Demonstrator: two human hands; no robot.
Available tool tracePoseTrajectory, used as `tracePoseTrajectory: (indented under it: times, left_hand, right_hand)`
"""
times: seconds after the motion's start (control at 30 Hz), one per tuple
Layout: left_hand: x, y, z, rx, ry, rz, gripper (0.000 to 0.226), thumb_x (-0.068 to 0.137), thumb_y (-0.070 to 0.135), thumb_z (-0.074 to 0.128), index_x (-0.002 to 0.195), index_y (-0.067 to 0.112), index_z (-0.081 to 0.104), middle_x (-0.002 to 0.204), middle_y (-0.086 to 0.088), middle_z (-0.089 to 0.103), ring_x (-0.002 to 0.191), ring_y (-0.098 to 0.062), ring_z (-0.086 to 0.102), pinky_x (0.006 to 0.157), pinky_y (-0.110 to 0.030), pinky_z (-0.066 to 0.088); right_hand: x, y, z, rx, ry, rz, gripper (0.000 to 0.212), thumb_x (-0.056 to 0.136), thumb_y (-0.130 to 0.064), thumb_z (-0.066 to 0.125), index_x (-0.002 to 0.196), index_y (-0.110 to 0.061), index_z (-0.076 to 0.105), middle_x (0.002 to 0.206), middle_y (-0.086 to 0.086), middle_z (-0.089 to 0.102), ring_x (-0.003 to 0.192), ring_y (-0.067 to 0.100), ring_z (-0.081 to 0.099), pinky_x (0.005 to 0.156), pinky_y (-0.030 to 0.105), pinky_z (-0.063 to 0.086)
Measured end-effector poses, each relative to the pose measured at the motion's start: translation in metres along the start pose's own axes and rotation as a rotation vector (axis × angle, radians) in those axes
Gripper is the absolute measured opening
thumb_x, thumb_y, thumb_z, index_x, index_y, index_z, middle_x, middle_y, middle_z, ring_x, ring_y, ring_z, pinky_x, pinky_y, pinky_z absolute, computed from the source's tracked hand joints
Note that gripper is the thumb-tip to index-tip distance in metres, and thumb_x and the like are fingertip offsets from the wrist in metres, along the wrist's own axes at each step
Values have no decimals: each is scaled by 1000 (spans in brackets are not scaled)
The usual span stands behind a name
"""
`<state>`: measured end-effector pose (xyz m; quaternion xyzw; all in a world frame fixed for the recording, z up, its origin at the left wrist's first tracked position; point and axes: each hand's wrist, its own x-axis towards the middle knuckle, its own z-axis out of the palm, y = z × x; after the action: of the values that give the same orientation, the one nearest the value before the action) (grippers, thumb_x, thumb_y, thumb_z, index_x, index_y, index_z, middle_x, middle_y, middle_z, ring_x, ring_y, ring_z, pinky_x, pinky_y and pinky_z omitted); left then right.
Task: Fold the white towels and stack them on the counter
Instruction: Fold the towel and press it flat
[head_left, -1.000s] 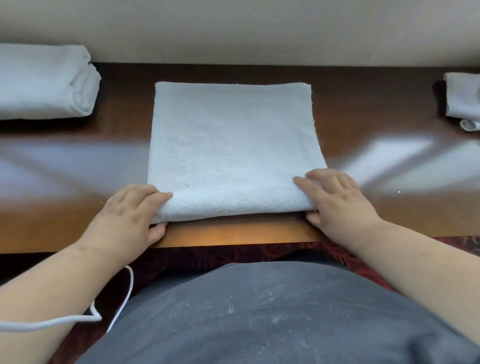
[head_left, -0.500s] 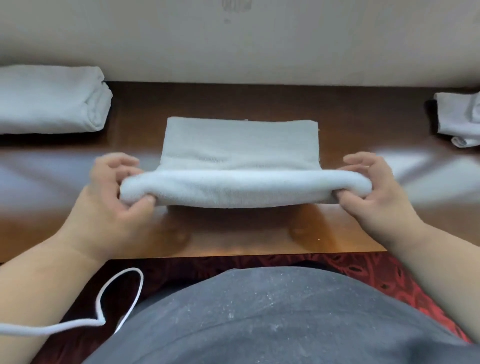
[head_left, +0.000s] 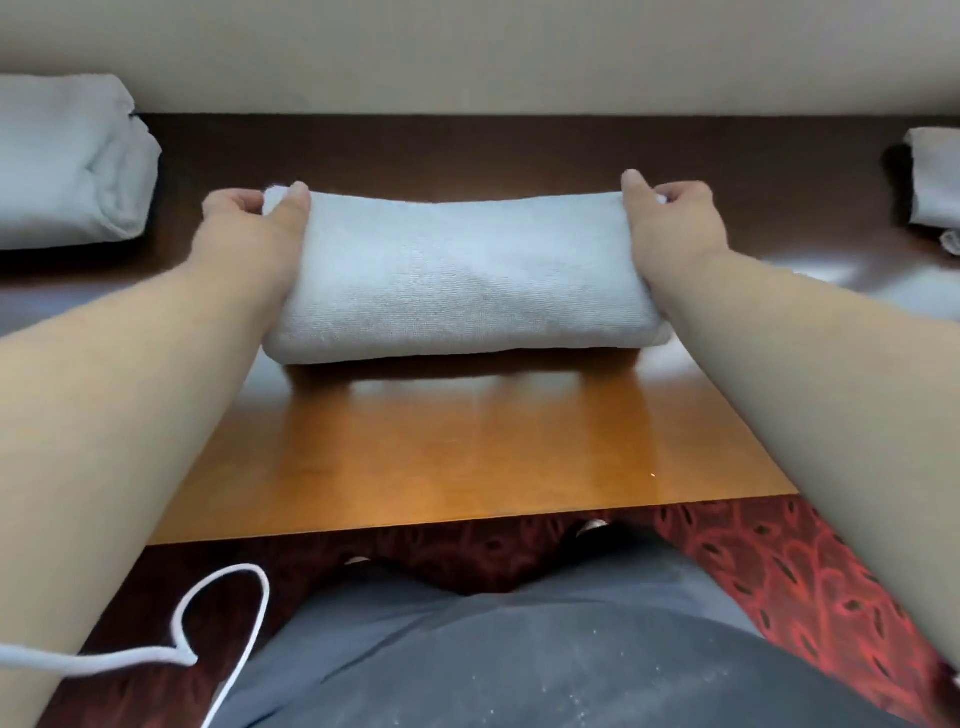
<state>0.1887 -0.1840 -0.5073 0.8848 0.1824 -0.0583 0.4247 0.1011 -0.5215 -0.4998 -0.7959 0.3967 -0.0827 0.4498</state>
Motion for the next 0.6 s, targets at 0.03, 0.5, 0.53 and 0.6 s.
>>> tracePoseTrajectory:
  times: [0.03, 0.5, 0.53, 0.6]
  left_hand:
    - [6, -1, 2, 16, -6, -30, 72, 75, 77, 50, 131, 31, 50, 119, 8, 56, 103, -21, 53, 90, -34, 41]
    - [-28, -33, -23, -181, -353, 123, 56, 79, 62, 54, 128, 36, 56, 106, 23, 70, 93, 6, 66, 75, -23, 50]
    - [-29, -33, -26, -127, -356, 126, 50, 80, 64, 52, 118, 34, 61, 96, 29, 70, 85, 10, 66, 70, -19, 48]
    - [-29, -29, -27, -21, -326, 100, 43, 82, 70, 47, 95, 34, 64, 77, 35, 66, 71, 15, 61, 60, -13, 40]
  right_hand:
    - [2, -2, 1, 12, -6, 30, 59, 82, -73, 52, 120, -28, 52, 109, -9, 59, 103, 17, 58, 88, 30, 45]
    - [-21, 25, 0, -5, 19, -25, 44, 84, -50, 63, 121, -34, 47, 99, -22, 58, 89, -4, 57, 88, 32, 52]
    - [-20, 25, 2, -11, 21, -16, 45, 85, -51, 61, 124, -34, 47, 98, -22, 57, 89, -3, 56, 89, 33, 51]
    - [-20, 25, 4, -39, 30, -7, 46, 87, -52, 57, 128, -34, 45, 98, -22, 55, 90, -1, 55, 91, 34, 50]
